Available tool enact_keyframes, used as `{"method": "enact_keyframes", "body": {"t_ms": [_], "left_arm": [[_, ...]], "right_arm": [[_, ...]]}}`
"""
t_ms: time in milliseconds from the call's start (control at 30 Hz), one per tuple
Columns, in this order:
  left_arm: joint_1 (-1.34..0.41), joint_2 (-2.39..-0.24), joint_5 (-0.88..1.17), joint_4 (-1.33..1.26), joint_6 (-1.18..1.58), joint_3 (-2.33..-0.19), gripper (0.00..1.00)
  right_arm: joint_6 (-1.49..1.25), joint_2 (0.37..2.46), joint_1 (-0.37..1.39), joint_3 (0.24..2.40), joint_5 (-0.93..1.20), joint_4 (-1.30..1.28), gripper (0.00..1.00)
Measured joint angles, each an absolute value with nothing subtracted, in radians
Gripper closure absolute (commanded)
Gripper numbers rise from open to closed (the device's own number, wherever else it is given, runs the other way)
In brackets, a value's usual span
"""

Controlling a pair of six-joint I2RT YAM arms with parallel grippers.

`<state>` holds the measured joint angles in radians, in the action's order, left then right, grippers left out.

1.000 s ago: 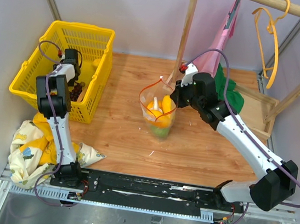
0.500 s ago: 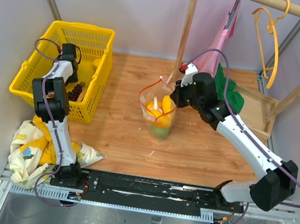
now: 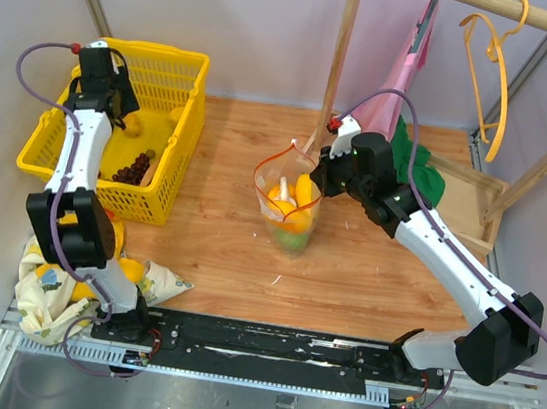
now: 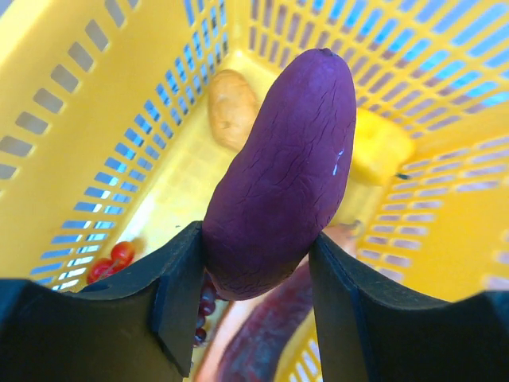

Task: Place the food in the zip-top bag and seal the zipper
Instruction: Pick up the fake vegetable from the bin.

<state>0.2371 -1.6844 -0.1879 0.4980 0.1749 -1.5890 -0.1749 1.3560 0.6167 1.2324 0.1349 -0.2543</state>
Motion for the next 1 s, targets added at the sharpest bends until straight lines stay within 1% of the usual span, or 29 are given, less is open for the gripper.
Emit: {"method": "enact_keyframes", "body": {"t_ms": [200, 400, 500, 667, 800, 1000], "left_arm": [[0.237, -1.557, -0.028, 0.506, 0.243, -1.556, 0.82], [0.202, -1.473, 0.118, 0.529, 0.302, -1.531, 0.82], [0.142, -1.423, 0.171, 0.536, 0.327, -1.509, 0.82], [0.039, -1.33, 0.255, 0.536, 0.382, -1.463, 0.86], [-0.041, -1.254, 0.294, 0.513, 0.442, -1.398, 0.88], [-0.211, -1.18, 0.327, 0.437, 0.538, -1.295, 0.88]], "right_arm": [[-0.175, 1.354, 0.617, 1.232, 0.139, -0.254, 0.99], [-0.175, 1.352, 0.617, 1.232, 0.143, -0.255, 0.99], [-0.175, 1.352, 0.617, 1.232, 0.15, -0.254, 0.99], [-0.175, 1.351, 0.617, 1.232, 0.154, -0.254, 0.99], [-0.175, 1.351, 0.617, 1.232, 0.156, -0.254, 0.99], [-0.175, 1.351, 0.617, 1.232, 0.157, -0.254, 0.99]]}}
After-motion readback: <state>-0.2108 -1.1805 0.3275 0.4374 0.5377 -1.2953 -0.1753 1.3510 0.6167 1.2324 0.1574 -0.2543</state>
